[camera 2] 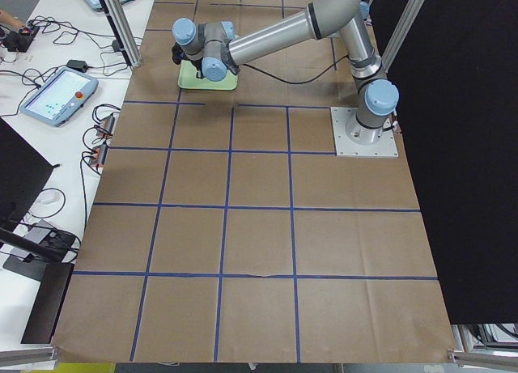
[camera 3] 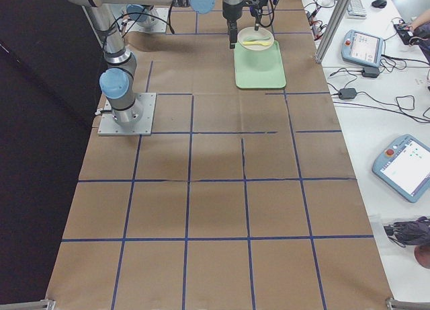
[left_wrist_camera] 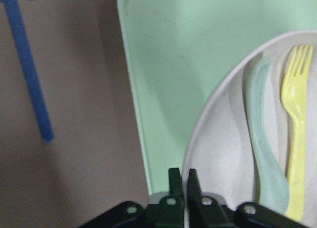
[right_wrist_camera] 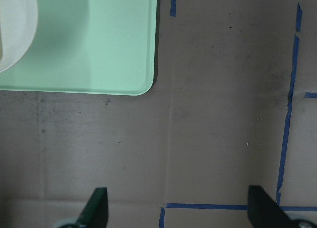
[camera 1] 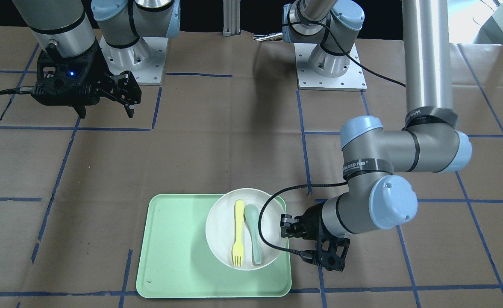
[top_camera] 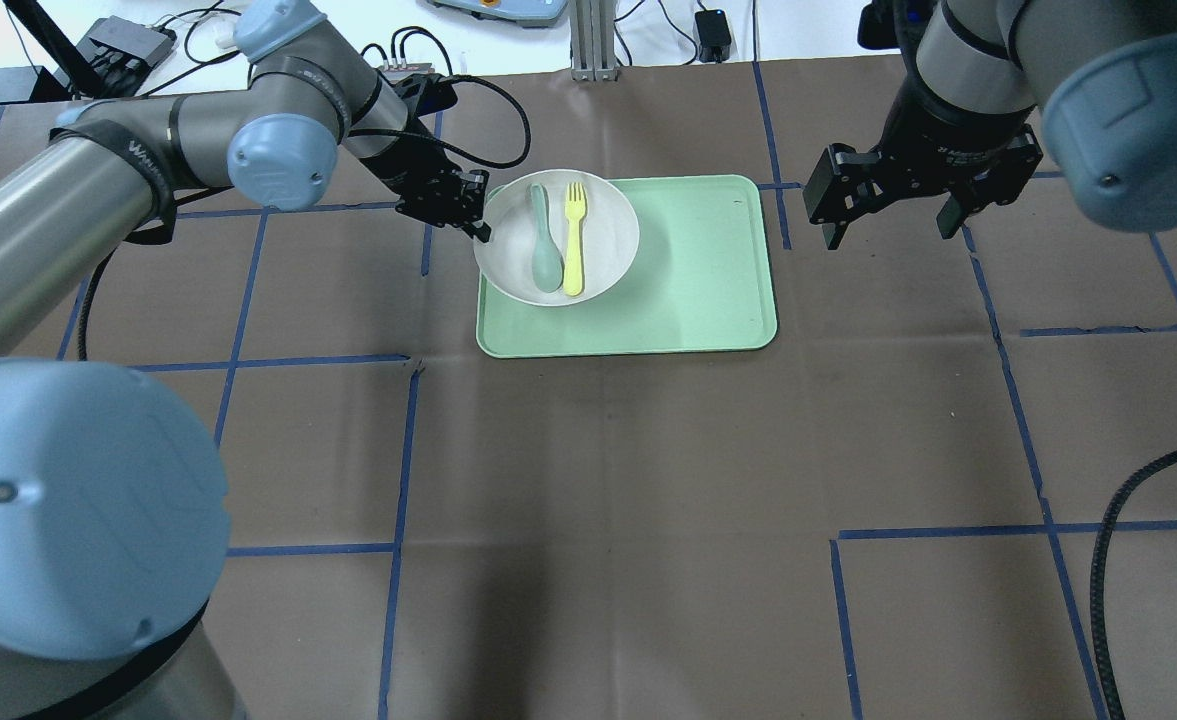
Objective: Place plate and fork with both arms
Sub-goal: 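Carry the plate with the left gripper and lower it onto the green tray, then open the left gripper and lift it away from the plate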
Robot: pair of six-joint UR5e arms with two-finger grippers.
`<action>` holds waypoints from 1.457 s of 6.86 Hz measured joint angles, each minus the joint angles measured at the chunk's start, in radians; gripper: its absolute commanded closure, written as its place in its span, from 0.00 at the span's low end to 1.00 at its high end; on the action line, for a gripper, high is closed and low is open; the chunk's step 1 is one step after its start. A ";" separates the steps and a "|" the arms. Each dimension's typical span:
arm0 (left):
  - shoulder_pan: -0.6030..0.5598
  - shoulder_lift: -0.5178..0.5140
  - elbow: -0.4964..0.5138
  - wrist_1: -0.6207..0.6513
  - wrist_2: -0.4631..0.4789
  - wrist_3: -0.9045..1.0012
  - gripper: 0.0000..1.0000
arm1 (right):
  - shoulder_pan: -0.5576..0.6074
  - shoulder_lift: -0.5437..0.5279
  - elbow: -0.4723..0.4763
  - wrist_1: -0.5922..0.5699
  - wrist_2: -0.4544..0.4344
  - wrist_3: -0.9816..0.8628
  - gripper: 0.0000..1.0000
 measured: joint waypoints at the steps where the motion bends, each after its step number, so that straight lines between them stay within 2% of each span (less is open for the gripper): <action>1: -0.018 -0.056 0.049 0.037 -0.003 -0.037 1.00 | 0.000 0.000 0.000 0.000 0.000 0.000 0.00; 3: -0.047 -0.115 0.076 0.094 -0.003 -0.087 1.00 | 0.000 0.001 0.000 0.000 0.000 0.000 0.00; 6: -0.067 -0.115 0.046 0.114 -0.006 -0.123 0.98 | 0.000 0.001 0.000 0.000 0.000 0.000 0.00; 7: -0.073 -0.108 0.029 0.116 -0.006 -0.123 0.86 | 0.000 0.000 0.000 0.000 0.000 0.000 0.00; 8: -0.075 -0.106 0.022 0.119 -0.003 -0.121 0.16 | 0.000 -0.001 0.000 0.001 0.000 0.000 0.00; 9: -0.077 -0.105 0.019 0.121 -0.002 -0.116 0.00 | 0.000 -0.001 0.000 0.004 0.000 0.001 0.00; 10: -0.078 -0.102 0.016 0.121 -0.004 -0.116 0.00 | 0.000 -0.002 0.000 0.008 0.000 0.000 0.00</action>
